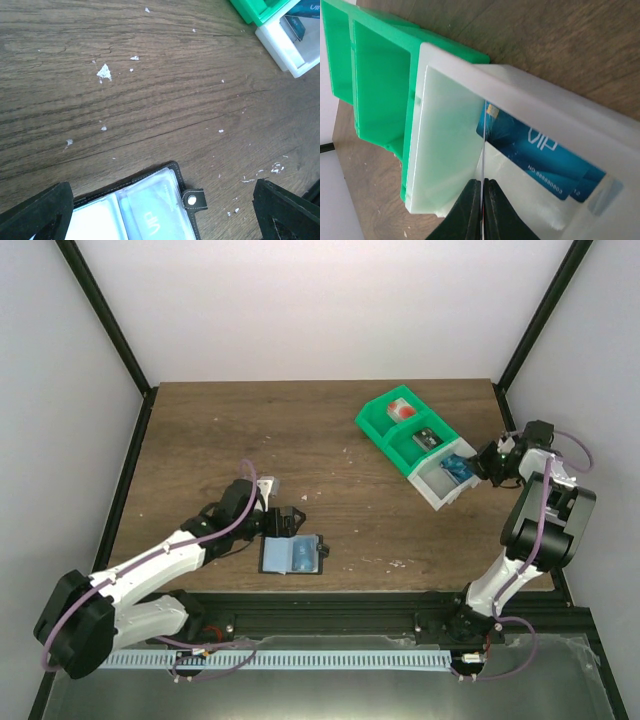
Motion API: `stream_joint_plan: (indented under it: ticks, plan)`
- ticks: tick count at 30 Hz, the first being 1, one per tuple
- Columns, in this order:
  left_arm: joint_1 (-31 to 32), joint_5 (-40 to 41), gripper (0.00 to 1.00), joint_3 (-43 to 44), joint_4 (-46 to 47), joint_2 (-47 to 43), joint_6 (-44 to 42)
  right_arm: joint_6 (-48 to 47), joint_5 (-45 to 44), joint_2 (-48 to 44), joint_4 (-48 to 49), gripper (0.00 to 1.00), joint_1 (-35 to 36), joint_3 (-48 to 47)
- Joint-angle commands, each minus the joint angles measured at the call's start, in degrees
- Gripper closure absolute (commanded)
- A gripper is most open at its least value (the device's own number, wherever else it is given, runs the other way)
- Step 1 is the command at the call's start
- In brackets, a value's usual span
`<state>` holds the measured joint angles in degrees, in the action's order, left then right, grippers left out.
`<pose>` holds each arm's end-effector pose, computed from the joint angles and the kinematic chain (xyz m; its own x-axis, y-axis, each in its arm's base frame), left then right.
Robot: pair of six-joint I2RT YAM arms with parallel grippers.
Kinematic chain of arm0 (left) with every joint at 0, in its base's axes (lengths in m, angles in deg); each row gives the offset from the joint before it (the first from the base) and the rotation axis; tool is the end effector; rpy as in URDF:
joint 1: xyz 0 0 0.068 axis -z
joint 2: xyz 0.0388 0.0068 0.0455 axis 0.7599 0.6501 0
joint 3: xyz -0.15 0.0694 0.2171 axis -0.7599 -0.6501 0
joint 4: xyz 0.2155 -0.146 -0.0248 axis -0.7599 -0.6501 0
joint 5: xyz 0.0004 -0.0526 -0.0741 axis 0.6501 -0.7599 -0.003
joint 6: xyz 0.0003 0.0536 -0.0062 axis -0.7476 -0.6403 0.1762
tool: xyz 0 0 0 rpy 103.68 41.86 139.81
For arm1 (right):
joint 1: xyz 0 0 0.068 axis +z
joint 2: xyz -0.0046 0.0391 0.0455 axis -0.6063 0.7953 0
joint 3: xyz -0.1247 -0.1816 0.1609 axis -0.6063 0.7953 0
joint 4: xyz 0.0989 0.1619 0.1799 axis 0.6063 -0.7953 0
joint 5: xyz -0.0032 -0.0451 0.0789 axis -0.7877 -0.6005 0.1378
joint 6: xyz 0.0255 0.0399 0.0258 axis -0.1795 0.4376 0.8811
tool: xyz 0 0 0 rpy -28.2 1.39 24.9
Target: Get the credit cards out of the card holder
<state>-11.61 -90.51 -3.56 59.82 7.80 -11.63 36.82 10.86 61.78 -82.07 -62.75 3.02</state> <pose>0.1722 -0.1422 0.2027 -0.8184 -0.0093 -0.5745 0.3363 0.8029 -0.4922 0.3204 -0.1281 0.1982 -0.7138 0.6778 -0.1763 0.4102 0.6086 0.6792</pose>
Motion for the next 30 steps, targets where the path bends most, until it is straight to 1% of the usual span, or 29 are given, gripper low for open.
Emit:
stream_joint_plan:
  ticks: [1, 6, 9, 16, 23, 27, 30]
  plan:
    - [-0.4, -0.7, 0.0, -1.1, 2.9, 0.9, 2.0, 0.1, 1.7, 2.2, 2.7, 0.95, -0.4, -3.4]
    - [-0.3, -1.6, 0.01, -2.7, 4.8, 1.6, 3.2, -0.4, 0.0, 4.5, 3.1, 0.94, -0.5, -4.7]
    - [-0.4, -1.2, 0.01, -3.3, 5.3, 2.0, 3.5, -0.3, -1.6, 5.5, 2.9, 0.91, -0.5, -5.4]
    - [-0.3, 0.2, 0.02, -2.0, 3.3, 4.7, 4.9, 1.9, -6.6, 5.8, 2.8, 0.9, -0.4, -6.9]
    - [-0.3, 0.8, 0.02, -2.4, 3.1, 5.1, 5.9, 3.6, -11.0, 2.9, 2.7, 0.88, -0.4, -6.3]
    - [-0.4, 2.1, 0.03, -2.6, 2.4, 4.7, 7.1, 4.4, -11.9, 1.2, 2.4, 0.82, -0.5, -5.6]
    - [-0.4, 4.4, 0.03, -2.6, 1.2, 4.6, 9.0, 5.2, -13.4, -0.3, 1.5, 0.8, -0.4, -5.5]
